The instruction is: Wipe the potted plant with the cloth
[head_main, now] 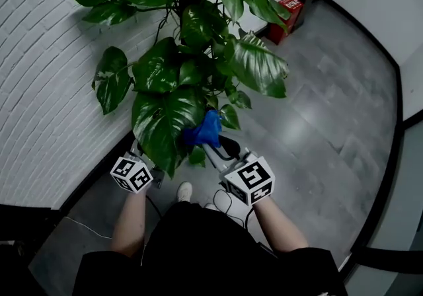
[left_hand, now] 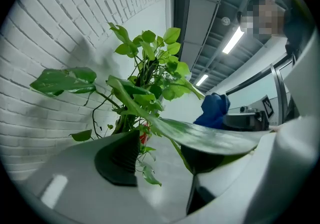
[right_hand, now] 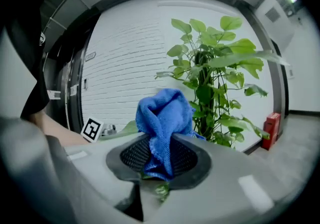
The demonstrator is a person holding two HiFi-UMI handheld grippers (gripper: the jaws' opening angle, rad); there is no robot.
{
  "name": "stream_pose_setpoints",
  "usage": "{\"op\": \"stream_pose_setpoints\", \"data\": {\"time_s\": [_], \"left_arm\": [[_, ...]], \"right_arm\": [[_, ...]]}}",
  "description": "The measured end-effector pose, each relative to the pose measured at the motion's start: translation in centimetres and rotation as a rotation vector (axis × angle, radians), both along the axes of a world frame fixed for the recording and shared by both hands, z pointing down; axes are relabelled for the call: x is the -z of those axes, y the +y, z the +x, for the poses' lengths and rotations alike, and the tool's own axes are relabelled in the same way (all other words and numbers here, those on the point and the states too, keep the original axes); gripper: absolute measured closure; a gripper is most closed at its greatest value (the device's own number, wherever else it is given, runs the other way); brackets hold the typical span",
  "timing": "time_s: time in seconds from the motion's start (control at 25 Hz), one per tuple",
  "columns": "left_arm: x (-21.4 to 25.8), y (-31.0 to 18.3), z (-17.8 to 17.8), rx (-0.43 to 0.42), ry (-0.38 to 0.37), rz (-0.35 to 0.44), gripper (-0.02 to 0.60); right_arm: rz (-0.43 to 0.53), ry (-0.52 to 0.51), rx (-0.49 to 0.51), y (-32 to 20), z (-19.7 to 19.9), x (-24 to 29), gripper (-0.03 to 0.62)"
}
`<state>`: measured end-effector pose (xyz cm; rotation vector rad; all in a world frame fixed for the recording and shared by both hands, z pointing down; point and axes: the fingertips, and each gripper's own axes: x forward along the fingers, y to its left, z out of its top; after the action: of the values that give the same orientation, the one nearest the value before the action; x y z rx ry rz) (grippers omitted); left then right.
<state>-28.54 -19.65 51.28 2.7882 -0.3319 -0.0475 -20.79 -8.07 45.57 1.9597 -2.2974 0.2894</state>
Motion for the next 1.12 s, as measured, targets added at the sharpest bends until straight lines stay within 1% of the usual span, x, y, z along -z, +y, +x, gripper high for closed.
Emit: {"op": "stream_pose_setpoints", "data": {"time_s": [0.08,0.2,0.28,0.4,0.56,0.76,1.12], "left_arm": [[-0.3,0.0,-0.4,-0.004,-0.012,0.005,0.316],[-0.3,-0.2,-0.8,-0.016,-0.037,0.044,0.316],[0.0,-0.5,-0.9,-0.026,-0.038,0.056,0.316],[0.1,-0.7,-1.2,-0.040,-0.033,0.052,0.316],[-0.2,-0.5,-1.5,-0.062,-0.035,0.038,0.316],[0.0,-0.9,-1.8,-0.077,-0.033,0.037,0.316],[-0.1,-1.1,-1.9,-0.103,-0.034,0.017,0.316]], "right_arm": [[0.017,0.018,-0.026,-1.6,1.3,1.2,0.491],[0.024,0.033,-0.040,-4.3,2.6,2.0,0.491],[0.019,0.016,-0.046,-6.3,3.3,2.1,0.491],[-0.010,-0.038,-0.057,-9.2,4.2,1.4,0.491],[-0.054,-0.048,-0.049,-11.9,4.0,0.1,0.491],[-0.079,-0.105,-0.083,-12.9,4.8,-1.9,0.491],[-0.116,-0.174,-0.103,-11.1,4.4,-5.0,0.491]]}}
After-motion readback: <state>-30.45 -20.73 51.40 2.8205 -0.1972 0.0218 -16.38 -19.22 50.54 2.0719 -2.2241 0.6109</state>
